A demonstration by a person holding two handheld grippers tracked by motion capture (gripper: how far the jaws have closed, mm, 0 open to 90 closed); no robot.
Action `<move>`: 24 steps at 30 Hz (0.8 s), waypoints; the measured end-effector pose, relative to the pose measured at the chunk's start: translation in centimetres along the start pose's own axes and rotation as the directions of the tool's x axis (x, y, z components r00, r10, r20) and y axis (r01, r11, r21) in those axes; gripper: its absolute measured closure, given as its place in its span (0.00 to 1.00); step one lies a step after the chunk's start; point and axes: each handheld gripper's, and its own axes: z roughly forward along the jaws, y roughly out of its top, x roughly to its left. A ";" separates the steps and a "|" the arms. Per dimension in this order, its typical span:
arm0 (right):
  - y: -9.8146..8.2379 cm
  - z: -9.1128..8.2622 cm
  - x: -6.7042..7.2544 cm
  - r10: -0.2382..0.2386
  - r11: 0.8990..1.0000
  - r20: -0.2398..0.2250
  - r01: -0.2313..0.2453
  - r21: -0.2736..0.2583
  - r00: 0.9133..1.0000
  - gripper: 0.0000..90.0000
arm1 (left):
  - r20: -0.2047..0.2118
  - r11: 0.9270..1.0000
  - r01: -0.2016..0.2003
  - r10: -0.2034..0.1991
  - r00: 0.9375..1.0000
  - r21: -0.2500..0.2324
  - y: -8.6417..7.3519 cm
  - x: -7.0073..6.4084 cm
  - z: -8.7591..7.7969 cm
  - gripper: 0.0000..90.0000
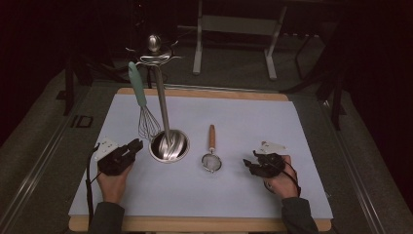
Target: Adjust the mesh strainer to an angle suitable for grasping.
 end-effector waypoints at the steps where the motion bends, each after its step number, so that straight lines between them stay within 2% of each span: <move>1: 0.0 0.0 0.0 0.001 1.000 0.000 -0.001 0.000 1.000 0.51 | -0.013 1.000 0.001 0.000 1.000 0.008 -0.4 -0.1 0.0 0.85; 8: 0.0 0.1 0.1 -0.003 1.000 -0.001 0.003 0.004 1.000 0.51 | -0.021 0.997 0.010 -0.008 1.000 0.074 -3.2 -0.2 0.4 0.83; 12: 0.1 0.1 0.2 -0.007 1.000 -0.002 0.007 0.006 1.000 0.51 | -0.018 0.996 0.011 -0.009 1.000 0.092 -3.4 -0.3 0.6 0.83; 15: 0.1 0.0 0.2 -0.010 1.000 -0.004 0.010 0.003 1.000 0.51 | -0.020 0.994 -0.009 0.012 1.000 0.113 -3.6 -0.5 0.9 0.81; 24: 0.5 0.0 0.6 -0.009 1.000 -0.019 0.009 0.000 1.000 0.51 | -0.015 0.994 -0.016 0.017 1.000 0.108 -3.7 -0.6 0.8 0.80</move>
